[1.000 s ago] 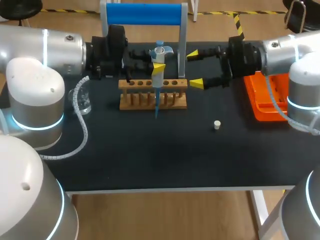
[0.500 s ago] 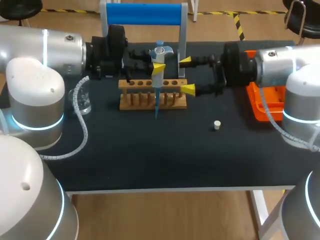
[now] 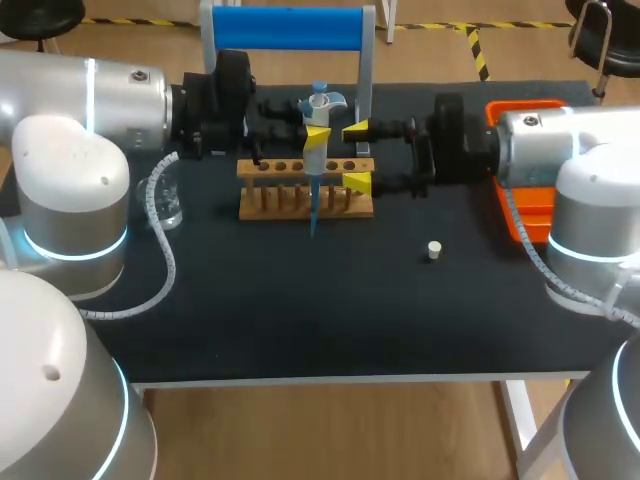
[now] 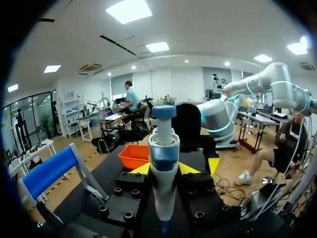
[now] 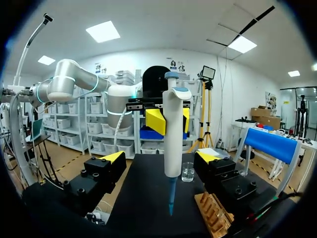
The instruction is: Invert the test tube, pick up the pipette, mount the tip to pipette, aspirate from beaker and dispense into the tube, eject the tip, return the pipette, and cap with the stopper.
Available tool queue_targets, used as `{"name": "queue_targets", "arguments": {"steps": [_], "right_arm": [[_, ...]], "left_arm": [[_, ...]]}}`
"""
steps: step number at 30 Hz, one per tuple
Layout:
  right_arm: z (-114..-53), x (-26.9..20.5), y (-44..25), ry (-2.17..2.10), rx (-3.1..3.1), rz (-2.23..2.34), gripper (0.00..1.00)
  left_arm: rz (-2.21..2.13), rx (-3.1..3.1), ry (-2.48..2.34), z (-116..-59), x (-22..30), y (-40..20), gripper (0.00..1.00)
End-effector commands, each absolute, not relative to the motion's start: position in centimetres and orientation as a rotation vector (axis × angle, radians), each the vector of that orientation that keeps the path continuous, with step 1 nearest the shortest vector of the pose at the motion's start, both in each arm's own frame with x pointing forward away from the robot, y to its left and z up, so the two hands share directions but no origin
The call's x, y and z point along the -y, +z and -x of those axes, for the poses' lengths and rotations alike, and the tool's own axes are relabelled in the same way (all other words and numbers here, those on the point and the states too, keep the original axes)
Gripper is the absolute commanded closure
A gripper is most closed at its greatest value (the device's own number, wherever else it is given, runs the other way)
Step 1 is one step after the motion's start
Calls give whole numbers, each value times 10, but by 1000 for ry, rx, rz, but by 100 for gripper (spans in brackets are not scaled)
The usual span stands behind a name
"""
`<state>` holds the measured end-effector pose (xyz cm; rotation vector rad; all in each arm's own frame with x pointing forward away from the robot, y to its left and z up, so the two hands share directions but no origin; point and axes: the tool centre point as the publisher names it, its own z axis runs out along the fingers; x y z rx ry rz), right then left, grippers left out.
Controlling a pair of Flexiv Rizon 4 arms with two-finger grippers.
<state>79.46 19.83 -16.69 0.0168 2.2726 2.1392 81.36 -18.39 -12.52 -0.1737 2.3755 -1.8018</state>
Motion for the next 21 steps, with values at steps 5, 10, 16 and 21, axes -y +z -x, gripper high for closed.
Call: {"name": "queue_targets", "arguments": {"steps": [5, 10, 16, 21], "right_arm": [[-808, -212, -170, 2152, -2256, -19, 15], [-811, -218, -169, 2173, -2247, -17, 16], [-812, -225, -168, 2192, -2243, -18, 16], [-812, -230, -168, 2201, -2240, -27, 20]], "left_arm": [[176, -2375, -1801, -813, 184, -124, 100], [176, -2375, -1801, -813, 184, -124, 100], [176, -2375, -1801, -813, 184, -124, 100], [176, -2375, -1801, -813, 184, -124, 100]]}}
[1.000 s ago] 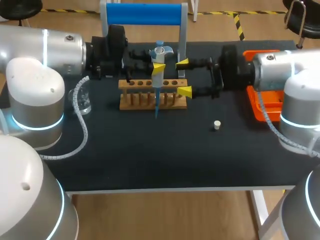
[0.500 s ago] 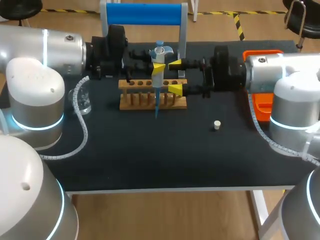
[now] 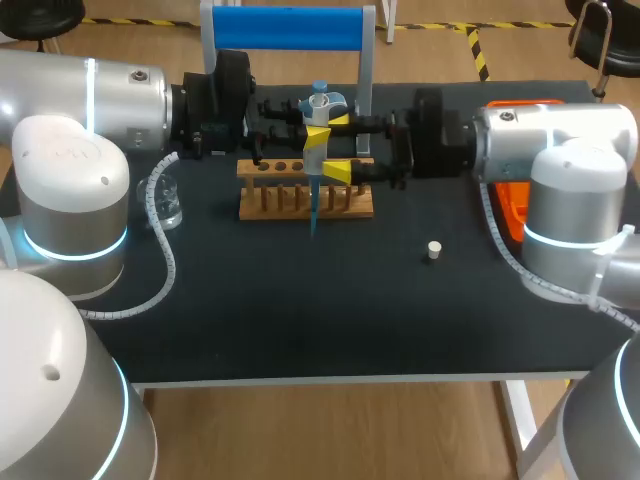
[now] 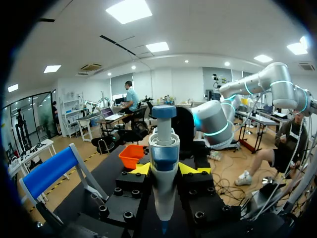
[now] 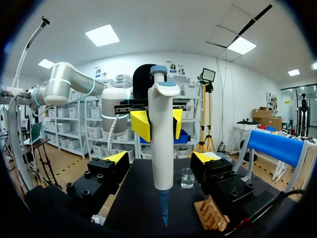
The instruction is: Invert the test tube, pick up the pipette, mount the tip to pipette, aspirate from beaker and dispense into the tube, eject the tip, return the pipette, and cap with the stopper.
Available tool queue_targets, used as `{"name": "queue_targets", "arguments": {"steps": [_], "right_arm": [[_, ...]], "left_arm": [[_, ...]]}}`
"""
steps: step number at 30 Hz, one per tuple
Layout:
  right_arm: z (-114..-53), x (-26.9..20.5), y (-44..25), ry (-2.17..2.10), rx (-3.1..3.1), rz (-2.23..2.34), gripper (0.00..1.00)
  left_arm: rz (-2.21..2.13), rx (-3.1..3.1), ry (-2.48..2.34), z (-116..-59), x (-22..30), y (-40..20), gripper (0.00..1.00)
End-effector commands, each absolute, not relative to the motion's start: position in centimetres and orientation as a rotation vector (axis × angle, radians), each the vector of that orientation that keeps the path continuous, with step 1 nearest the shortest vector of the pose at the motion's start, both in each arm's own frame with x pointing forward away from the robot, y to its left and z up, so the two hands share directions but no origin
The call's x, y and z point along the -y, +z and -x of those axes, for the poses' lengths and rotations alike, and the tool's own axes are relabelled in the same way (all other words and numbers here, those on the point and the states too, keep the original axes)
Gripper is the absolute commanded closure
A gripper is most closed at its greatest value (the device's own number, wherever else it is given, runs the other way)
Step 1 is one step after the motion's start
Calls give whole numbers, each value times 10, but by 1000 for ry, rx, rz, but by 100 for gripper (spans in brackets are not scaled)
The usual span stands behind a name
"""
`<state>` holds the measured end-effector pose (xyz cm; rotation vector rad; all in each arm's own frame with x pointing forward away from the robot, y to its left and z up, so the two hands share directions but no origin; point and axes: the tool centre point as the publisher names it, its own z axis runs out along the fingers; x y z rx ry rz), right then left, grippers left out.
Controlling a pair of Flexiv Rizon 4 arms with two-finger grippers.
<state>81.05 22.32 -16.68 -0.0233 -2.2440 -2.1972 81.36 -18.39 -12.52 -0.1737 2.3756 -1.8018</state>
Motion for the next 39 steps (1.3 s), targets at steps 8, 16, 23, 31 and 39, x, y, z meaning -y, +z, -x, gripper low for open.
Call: {"name": "queue_targets", "arguments": {"steps": [8, 16, 23, 31, 39], "right_arm": [[-813, -242, -168, -2198, 2233, 12, 23], [-817, -251, -170, -2200, 2223, 9, 28], [-818, -255, -169, -2204, 2211, 0, 33], [-818, -255, -166, -2219, 2198, -11, 44], [-816, -255, -162, -2226, 2189, -28, 51]], "left_arm": [[176, -2375, -1801, -813, 184, -124, 100], [176, -2375, -1801, -813, 184, -124, 100], [176, -2375, -1801, -813, 184, -124, 100], [176, -2375, -1801, -813, 184, -124, 100], [176, -2375, -1801, -813, 184, -124, 100]]}}
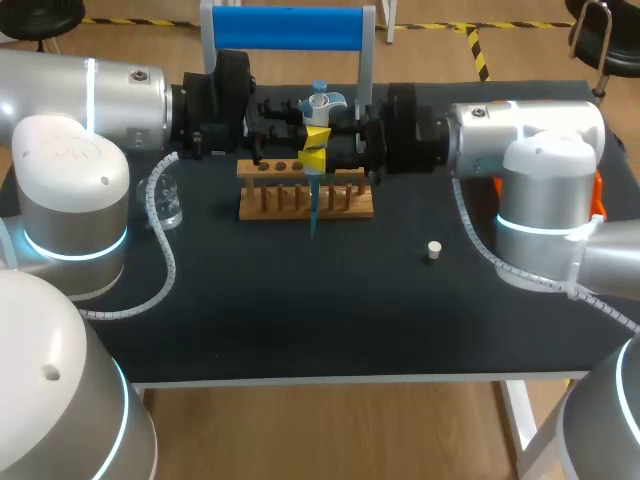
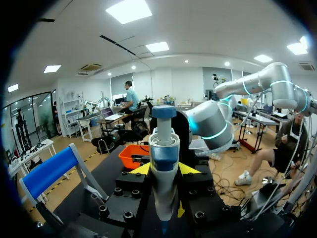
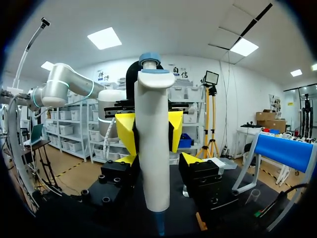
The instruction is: Invert the test tube, pick up the pipette, mount the tip to pipette, aspirate from beaker and dispense into the tube, eject the tip, return the pipette, and cap with the stopper.
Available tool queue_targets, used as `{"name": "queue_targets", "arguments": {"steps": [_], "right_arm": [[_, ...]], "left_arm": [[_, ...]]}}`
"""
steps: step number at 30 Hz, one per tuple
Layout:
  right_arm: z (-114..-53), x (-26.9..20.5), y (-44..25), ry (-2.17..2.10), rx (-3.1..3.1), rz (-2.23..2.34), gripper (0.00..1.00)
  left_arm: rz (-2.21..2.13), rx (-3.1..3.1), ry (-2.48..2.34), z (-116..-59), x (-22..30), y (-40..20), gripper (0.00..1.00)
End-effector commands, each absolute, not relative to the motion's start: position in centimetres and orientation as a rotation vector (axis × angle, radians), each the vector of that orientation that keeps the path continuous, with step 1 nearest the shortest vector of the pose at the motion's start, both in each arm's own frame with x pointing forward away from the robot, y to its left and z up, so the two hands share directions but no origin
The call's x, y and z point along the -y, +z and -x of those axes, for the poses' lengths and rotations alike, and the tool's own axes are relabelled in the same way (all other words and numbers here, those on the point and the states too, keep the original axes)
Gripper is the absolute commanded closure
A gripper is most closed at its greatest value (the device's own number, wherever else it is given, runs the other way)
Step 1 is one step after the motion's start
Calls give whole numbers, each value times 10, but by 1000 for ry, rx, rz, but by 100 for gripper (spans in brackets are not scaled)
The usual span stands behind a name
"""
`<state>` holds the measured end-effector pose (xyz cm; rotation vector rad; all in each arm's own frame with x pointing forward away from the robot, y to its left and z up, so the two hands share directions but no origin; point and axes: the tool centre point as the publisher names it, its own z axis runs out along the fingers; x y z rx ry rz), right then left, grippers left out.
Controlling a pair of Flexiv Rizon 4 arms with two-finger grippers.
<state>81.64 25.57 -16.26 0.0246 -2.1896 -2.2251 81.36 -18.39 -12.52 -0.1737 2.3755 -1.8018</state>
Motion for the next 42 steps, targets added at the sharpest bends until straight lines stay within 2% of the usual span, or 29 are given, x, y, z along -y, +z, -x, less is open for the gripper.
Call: {"name": "queue_targets", "arguments": {"steps": [1, 7, 9, 11, 20, 21, 22, 28, 42], "right_arm": [[-816, -255, -162, -2227, 2188, -29, 51], [-816, -255, -161, -2231, 2184, -35, 61], [-816, -255, -161, -2230, 2182, -36, 76], [-816, -254, -161, -2231, 2179, -39, 100], [-815, -253, -160, -2233, 2172, -50, 100], [-815, -253, -161, -2232, 2172, -51, 100], [-815, -253, -161, -2231, 2171, -52, 100], [-819, -239, -162, -2210, 2201, -77, 100], [-847, -144, -163, -2170, 2252, -122, 100]], "left_arm": [[176, -2375, -1801, -813, 184, -124, 100], [176, -2375, -1801, -813, 184, -124, 100], [176, -2375, -1801, -813, 184, -124, 100], [176, -2375, -1801, -813, 184, -124, 100], [176, -2375, -1801, -813, 184, -124, 100], [176, -2375, -1801, -813, 184, -124, 53], [176, -2375, -1801, -813, 184, -124, 0], [176, -2375, -1801, -813, 184, -124, 0], [176, -2375, -1801, -813, 184, -124, 0]]}}
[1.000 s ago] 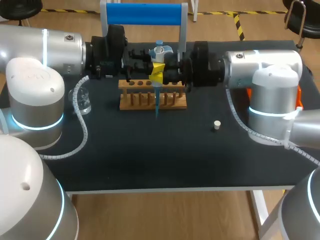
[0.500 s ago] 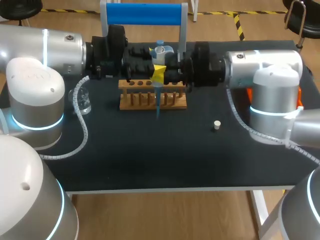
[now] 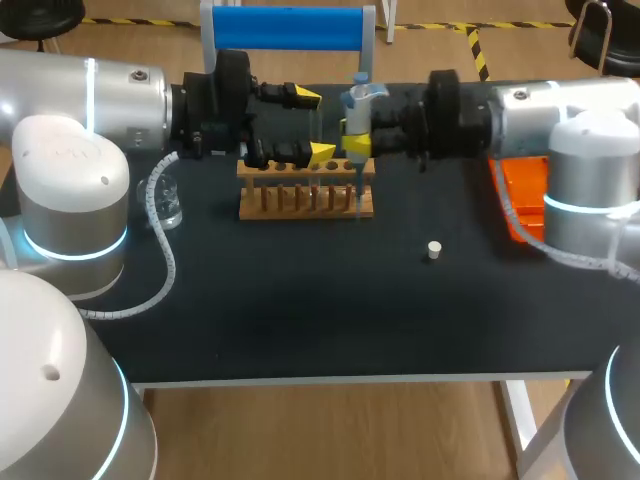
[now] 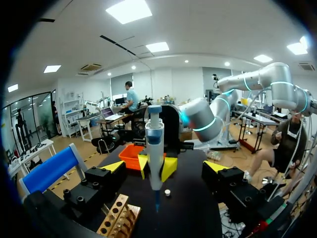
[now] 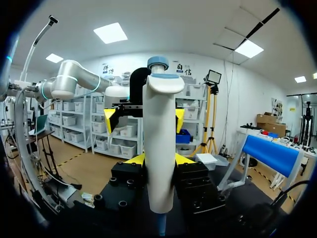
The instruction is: Invert the test tube, pick up the pipette, mount the tip to pipette, aspirate from beaker and dispense into the tube, eject the tip, return the pipette, and cap with the stopper.
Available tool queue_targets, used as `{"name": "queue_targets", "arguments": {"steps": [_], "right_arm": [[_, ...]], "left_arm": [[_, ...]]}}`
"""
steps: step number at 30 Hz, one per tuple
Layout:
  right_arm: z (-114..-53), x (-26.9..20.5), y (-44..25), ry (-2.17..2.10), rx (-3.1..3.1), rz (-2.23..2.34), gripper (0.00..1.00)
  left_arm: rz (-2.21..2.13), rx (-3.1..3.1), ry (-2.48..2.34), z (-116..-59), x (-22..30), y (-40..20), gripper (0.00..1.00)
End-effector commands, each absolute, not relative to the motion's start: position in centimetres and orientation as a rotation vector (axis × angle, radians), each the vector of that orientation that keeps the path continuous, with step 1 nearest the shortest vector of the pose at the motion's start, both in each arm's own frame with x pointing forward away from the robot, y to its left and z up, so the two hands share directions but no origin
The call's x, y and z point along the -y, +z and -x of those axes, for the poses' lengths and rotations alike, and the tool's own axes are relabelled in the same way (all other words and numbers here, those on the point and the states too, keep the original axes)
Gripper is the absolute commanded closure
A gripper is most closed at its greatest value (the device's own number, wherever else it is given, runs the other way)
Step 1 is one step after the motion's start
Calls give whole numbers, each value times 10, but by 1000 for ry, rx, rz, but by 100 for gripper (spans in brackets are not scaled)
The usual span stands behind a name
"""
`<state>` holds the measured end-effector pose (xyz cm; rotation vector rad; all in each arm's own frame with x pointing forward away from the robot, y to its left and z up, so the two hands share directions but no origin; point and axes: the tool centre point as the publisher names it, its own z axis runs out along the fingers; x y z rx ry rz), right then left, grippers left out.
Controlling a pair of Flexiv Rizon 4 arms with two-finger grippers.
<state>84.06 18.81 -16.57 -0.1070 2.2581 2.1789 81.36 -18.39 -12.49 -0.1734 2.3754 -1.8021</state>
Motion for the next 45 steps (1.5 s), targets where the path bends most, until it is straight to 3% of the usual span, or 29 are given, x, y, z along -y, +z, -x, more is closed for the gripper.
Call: {"name": "queue_targets", "arguments": {"steps": [1, 6, 29, 45], "right_arm": [[-850, -136, -164, 2188, -2269, 120, 100], [-864, -101, -166, 2222, -2274, 129, 100], [-864, -101, -166, 2222, -2274, 129, 100], [-868, -3, -116, 2422, -2263, 190, 100]], "left_arm": [[176, -2375, -1801, -813, 184, -124, 0], [176, -2375, -1801, -813, 184, -124, 0], [176, -2375, -1801, -813, 184, -124, 0], [176, -2375, -1801, -813, 184, -124, 0]]}}
